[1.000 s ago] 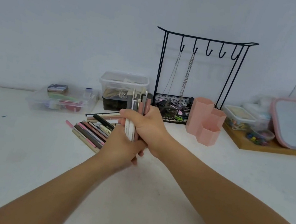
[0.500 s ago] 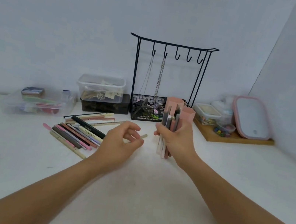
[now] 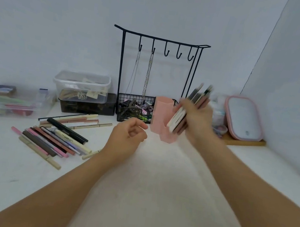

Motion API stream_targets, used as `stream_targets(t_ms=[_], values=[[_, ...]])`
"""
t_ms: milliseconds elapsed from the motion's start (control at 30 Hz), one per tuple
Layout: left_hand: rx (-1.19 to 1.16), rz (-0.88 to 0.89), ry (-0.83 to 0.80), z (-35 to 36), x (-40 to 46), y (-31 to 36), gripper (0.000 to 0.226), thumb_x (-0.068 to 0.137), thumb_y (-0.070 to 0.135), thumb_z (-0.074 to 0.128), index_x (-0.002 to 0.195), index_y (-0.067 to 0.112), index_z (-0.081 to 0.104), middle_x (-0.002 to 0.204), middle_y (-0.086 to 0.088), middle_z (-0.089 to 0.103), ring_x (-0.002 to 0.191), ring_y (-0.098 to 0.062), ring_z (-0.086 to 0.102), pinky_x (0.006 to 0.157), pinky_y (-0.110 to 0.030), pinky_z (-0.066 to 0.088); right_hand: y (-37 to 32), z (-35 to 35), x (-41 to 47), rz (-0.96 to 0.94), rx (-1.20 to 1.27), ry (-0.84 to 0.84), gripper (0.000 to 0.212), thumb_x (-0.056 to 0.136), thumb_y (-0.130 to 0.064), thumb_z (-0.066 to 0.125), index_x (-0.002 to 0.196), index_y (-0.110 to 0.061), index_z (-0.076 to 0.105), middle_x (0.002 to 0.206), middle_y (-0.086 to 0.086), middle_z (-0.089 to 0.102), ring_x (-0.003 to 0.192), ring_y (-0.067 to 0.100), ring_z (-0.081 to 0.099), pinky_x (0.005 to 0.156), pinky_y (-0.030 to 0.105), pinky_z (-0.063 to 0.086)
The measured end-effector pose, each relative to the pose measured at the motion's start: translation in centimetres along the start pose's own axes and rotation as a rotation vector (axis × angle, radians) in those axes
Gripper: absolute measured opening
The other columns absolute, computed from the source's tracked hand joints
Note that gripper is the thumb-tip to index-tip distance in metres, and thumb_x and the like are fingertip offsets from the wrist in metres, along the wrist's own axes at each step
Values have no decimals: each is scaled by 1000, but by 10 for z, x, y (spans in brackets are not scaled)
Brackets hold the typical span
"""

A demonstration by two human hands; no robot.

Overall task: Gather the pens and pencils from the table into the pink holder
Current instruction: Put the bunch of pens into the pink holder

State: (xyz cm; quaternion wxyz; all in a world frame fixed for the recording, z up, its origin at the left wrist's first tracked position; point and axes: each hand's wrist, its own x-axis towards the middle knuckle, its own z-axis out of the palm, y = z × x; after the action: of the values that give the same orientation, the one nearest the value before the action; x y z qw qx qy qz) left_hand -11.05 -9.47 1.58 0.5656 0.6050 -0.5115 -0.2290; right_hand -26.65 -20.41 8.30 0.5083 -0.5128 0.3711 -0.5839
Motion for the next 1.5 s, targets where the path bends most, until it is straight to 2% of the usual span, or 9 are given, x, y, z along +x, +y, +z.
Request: stream_targets(t_ms=[300, 500, 600, 700, 1000, 1167, 1333, 1400, 1500], values=[[16, 22, -38, -5, 10, -17, 26, 89, -6, 58, 89, 18, 68, 71, -1, 70, 68, -10, 64, 53, -13, 42, -3, 10, 99, 64, 207, 93, 15, 88, 1, 66, 101, -2, 59, 71, 12, 65, 58, 20, 66, 62, 33, 58], [67, 104, -8, -3, 8, -20, 32, 87, -4, 61, 85, 27, 68, 71, 6, 71, 69, -12, 66, 67, -31, 53, 22, 11, 103, 20, -76, 27, 11, 85, 1, 68, 90, -4, 61, 69, 12, 65, 58, 22, 65, 58, 31, 57], [72, 118, 9, -3, 7, -21, 33, 87, -4, 62, 84, 28, 67, 70, 5, 70, 68, -10, 65, 66, -28, 52, 32, 8, 102, -68, -372, 22, 13, 77, -9, 73, 76, -16, 63, 69, 4, 66, 64, 19, 63, 62, 32, 53], [93, 128, 3, -3, 5, -20, 31, 88, -2, 62, 85, 29, 67, 74, 0, 71, 71, -14, 65, 63, -22, 50, 39, 3, 96, 10, -277, 16, 14, 78, -13, 75, 72, -17, 63, 68, 3, 65, 65, 19, 62, 64, 32, 52], [100, 126, 8, -3, 2, -21, 29, 89, -1, 63, 86, 28, 68, 79, -7, 72, 73, -18, 64, 60, -14, 46, 52, -6, 83, 283, -48, -255, 40, 86, -32, 77, 118, -7, 71, 90, 2, 77, 82, 18, 72, 70, 30, 58], [98, 122, 45, -6, 0, -19, 26, 90, 5, 67, 92, 31, 65, 79, -2, 71, 72, -12, 65, 66, -21, 52, 42, -6, 74, 63, -140, -26, 83, 63, -48, 90, 130, -14, 55, 118, 3, 68, 108, 21, 67, 94, 40, 56], [6, 47, 111, -21, 2, -4, 16, 91, 9, 69, 93, 25, 67, 79, -4, 69, 70, -16, 63, 62, -23, 50, -4, 6, 40, -389, -392, 257, 61, 78, -39, 80, 128, -20, 50, 116, -4, 60, 106, 12, 58, 91, 28, 50], [18, -6, 133, -33, 4, 4, 11, 92, 13, 70, 92, 24, 68, 84, -9, 71, 72, -20, 66, 59, -23, 46, -17, 25, 17, -513, -418, 139, 42, 80, -31, 77, 116, -19, 59, 107, -3, 65, 96, 13, 61, 85, 30, 54], [75, -22, 148, -59, 2, 10, 7, 93, 15, 69, 92, 22, 68, 88, -11, 74, 73, -19, 68, 60, -24, 48, -21, 62, -18, -399, -494, -342, 22, 84, -26, 79, 102, -17, 69, 92, -1, 71, 80, 16, 69, 74, 32, 61]])
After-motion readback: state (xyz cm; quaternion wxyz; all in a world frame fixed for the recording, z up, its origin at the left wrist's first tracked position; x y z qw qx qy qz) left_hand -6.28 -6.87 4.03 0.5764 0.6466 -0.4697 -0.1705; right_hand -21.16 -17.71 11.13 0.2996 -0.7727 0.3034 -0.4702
